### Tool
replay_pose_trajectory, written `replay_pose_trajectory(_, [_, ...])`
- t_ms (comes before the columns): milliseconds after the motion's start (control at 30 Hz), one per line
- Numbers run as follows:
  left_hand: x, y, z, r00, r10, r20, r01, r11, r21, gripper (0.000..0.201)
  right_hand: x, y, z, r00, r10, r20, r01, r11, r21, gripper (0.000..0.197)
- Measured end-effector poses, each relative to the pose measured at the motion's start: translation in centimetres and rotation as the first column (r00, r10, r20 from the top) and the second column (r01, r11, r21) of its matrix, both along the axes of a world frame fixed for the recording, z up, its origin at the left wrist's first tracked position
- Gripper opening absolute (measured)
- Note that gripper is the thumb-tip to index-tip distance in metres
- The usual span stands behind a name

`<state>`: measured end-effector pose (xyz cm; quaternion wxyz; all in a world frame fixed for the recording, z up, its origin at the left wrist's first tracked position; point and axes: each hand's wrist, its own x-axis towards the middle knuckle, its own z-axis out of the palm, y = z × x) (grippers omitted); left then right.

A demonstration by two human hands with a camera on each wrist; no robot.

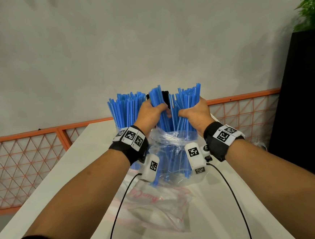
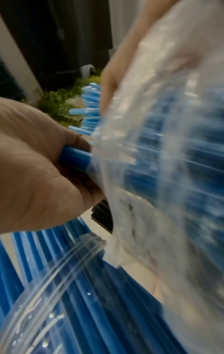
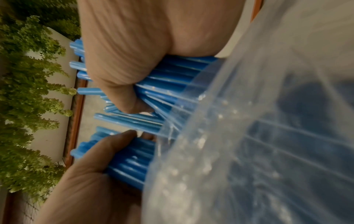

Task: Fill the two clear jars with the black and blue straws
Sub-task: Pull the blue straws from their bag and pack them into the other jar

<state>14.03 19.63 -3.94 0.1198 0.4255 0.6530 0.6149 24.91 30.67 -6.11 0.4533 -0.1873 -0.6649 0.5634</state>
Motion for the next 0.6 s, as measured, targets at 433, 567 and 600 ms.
replay_pose_trajectory(433, [0.4,-3.9,6.7,0.991,-0.016,0.136,-0.041,0.913,0.405,0.007,0.3,-0.6,0.4,0.999,-0.024,0.039,0.024,1.000,-0.020,0.034])
replay_pose_trajectory(567, [1.1,-5.1,7.9,0.994,0.007,0.109,-0.060,0.868,0.492,0.007,0.4,-0.7,0.4,0.999,-0.017,0.041,0.018,1.000,-0.023,0.033])
replay_pose_trajectory(600, [1.1,-5.5,8.2,0.995,0.013,0.102,-0.064,0.857,0.511,0.007,0.4,-0.8,0.4,0.999,-0.016,0.041,0.017,1.000,-0.021,0.033])
